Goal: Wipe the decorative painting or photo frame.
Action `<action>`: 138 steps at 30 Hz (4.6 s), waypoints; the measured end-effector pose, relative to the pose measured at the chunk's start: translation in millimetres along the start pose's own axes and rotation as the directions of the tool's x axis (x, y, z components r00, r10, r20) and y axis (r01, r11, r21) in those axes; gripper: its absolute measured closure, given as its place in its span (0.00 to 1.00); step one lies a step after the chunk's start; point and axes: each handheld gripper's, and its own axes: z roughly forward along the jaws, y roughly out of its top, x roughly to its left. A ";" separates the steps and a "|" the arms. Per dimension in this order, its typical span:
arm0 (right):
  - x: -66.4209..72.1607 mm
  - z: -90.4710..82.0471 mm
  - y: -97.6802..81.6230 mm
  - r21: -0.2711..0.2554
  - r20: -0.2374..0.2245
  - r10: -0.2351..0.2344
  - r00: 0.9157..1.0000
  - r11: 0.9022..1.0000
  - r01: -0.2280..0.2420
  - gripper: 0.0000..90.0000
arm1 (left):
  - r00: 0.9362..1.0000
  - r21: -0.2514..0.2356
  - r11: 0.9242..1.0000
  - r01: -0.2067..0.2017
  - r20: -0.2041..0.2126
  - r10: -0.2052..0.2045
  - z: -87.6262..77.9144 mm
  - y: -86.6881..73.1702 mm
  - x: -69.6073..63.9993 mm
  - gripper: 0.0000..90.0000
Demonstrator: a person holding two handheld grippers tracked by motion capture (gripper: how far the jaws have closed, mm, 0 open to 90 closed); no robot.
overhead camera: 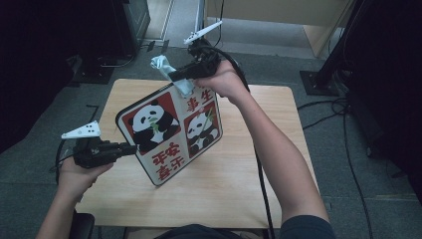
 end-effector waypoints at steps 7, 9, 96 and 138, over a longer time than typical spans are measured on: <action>-8.4 -8.6 -3.8 -0.008 0.028 0.016 0.999 1.000 -0.016 0.89 | 1.000 -0.002 1.000 0.001 -0.004 -0.001 -0.2 0.2 0.4 0.88; -11.0 -11.4 -5.8 -0.015 0.034 0.025 0.999 1.000 -0.024 0.89 | 1.000 -0.001 1.000 -0.001 -0.007 0.001 -0.3 0.4 0.6 0.88; -76.3 -51.9 -102.4 0.022 0.236 0.095 0.967 0.994 -0.103 0.90 | 1.000 0.016 1.000 0.008 -0.020 -0.008 -0.6 3.4 3.5 0.88; -77.9 -34.5 -167.0 0.010 0.178 0.167 0.970 0.985 -0.171 0.90 | 1.000 0.021 1.000 0.008 -0.014 -0.008 -0.9 3.0 4.1 0.88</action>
